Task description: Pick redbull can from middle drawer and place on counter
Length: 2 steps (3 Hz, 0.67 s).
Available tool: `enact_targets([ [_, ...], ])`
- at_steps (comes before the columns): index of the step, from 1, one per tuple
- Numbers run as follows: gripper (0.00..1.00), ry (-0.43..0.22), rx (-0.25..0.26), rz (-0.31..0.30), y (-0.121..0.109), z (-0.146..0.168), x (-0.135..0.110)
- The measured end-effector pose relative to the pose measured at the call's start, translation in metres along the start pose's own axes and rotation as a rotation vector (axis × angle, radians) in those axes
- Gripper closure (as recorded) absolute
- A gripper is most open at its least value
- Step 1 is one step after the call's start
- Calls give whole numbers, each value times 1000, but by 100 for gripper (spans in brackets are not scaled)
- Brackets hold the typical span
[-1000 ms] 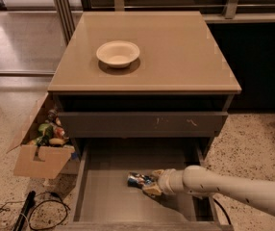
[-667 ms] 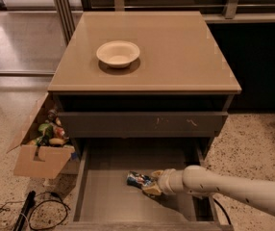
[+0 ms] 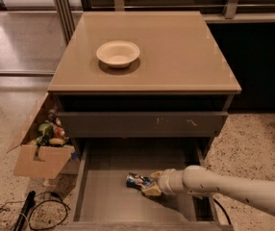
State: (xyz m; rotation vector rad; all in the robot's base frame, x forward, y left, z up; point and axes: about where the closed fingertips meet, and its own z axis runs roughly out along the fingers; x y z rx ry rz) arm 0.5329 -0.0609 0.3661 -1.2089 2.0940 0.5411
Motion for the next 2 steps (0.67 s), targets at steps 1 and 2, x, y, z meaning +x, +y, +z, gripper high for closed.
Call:
enact_targets([
  [1,100,0,0,0,0,0,0],
  [2,100,-4,-4,-21,3,-8,-8],
])
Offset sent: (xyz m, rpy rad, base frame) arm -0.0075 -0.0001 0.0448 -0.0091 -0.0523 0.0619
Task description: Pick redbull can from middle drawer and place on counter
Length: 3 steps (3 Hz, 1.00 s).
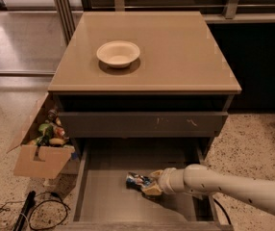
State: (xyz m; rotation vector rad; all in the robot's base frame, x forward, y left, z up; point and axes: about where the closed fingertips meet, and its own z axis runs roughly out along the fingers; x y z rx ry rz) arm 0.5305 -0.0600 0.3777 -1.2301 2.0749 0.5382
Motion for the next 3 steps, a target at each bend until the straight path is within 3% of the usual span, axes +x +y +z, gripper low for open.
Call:
enact_targets([
  [1,100,-29,-8,-71,13,-35,-27],
  [2,100,-79,11,-161,27,-88,-66],
  [3,100,-123,24,-198,33,-137,-91],
])
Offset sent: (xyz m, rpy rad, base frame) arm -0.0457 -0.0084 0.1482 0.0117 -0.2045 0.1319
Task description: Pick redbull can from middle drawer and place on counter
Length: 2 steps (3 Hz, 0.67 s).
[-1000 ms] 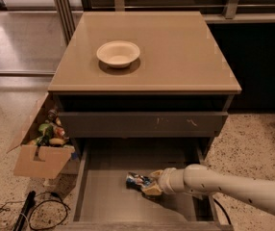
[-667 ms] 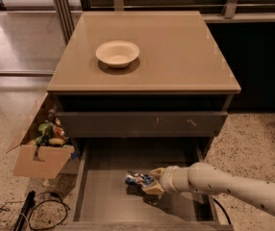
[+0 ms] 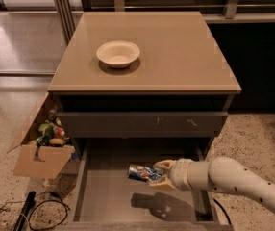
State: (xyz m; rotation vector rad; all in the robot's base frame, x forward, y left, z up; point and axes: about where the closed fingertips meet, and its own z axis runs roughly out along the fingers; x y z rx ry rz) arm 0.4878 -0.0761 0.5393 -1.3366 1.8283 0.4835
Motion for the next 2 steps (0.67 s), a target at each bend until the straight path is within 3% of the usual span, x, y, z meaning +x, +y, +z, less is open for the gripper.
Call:
enact_targets([
  [1,100,-35,17,-45,-19,-61,-50],
  [2,100,-53,-2,-64,-43,-121,-99],
])
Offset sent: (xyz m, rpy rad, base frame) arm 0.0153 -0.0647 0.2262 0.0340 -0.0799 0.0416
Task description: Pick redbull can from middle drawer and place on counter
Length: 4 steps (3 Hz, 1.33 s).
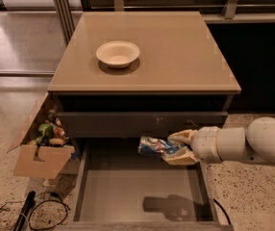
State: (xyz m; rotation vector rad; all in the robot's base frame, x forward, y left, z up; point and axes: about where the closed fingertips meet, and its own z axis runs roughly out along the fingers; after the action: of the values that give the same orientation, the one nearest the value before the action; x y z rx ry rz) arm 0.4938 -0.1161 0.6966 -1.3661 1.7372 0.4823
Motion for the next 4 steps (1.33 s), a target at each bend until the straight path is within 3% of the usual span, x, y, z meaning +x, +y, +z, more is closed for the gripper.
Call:
enact_targets([
  [2,100,4,9,-17,-9,-1,-7],
  [4,100,-1,23,-118,-84,-18,-71],
])
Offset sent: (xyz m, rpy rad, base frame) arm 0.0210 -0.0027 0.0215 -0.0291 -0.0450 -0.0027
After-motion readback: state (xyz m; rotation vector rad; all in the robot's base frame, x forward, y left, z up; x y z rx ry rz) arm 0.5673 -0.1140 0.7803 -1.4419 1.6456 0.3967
